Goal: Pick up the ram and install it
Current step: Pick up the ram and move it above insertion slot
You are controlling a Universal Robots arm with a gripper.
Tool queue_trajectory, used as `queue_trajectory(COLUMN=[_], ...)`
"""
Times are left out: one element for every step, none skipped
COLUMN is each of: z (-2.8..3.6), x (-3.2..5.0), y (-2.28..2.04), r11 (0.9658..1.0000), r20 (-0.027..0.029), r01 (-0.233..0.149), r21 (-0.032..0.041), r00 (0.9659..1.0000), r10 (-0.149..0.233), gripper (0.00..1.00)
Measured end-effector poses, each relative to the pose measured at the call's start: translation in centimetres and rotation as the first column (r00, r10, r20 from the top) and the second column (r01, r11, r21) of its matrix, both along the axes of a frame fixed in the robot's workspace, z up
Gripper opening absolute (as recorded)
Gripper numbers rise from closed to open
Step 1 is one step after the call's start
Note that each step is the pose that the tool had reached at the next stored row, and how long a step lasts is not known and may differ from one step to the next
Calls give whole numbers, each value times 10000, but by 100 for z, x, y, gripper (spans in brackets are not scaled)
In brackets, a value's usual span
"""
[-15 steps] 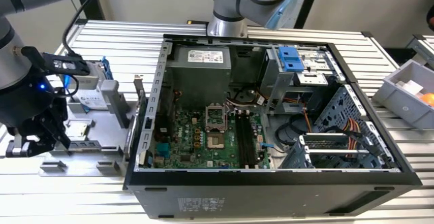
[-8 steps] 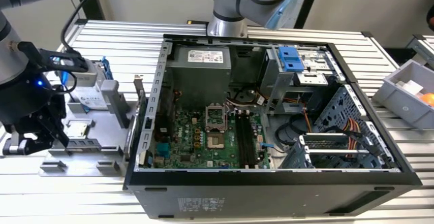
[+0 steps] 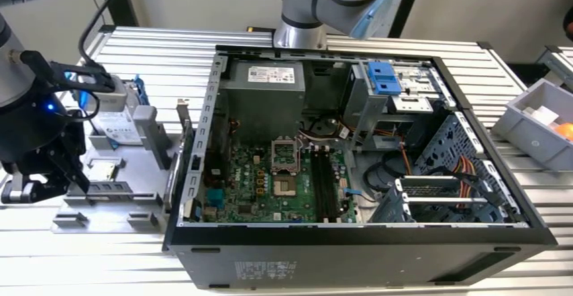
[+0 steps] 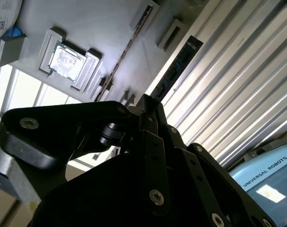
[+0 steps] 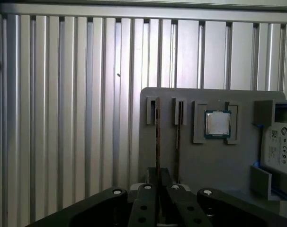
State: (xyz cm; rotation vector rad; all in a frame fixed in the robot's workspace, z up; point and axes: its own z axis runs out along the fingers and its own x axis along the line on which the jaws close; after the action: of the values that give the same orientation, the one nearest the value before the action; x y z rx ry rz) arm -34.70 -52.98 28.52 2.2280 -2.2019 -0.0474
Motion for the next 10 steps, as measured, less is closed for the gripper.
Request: queue_trajectory(z=[7, 11, 14, 17, 19, 21, 23, 25, 28, 32], x=[0, 0, 0, 0, 0, 0, 0, -1, -1, -1], y=[0, 0, 0, 0, 0, 0, 0, 0, 1, 1], r11=[10000, 10000, 10000, 10000, 10000, 10000, 10000, 10000, 10000, 10000], r20=[0, 2, 4, 5, 5, 4, 4, 4, 4, 3], r01=[-4, -8, -12, -19, -27, -37, -48, -55, -60, -65], r21=[0, 3, 4, 4, 4, 3, 2, 2, 1, -3], r00=[10000, 10000, 10000, 10000, 10000, 10000, 10000, 10000, 10000, 10000], r10=[4, 8, 12, 19, 27, 37, 48, 55, 60, 65], gripper=[0, 0, 0, 0, 0, 0, 0, 0, 0, 0])
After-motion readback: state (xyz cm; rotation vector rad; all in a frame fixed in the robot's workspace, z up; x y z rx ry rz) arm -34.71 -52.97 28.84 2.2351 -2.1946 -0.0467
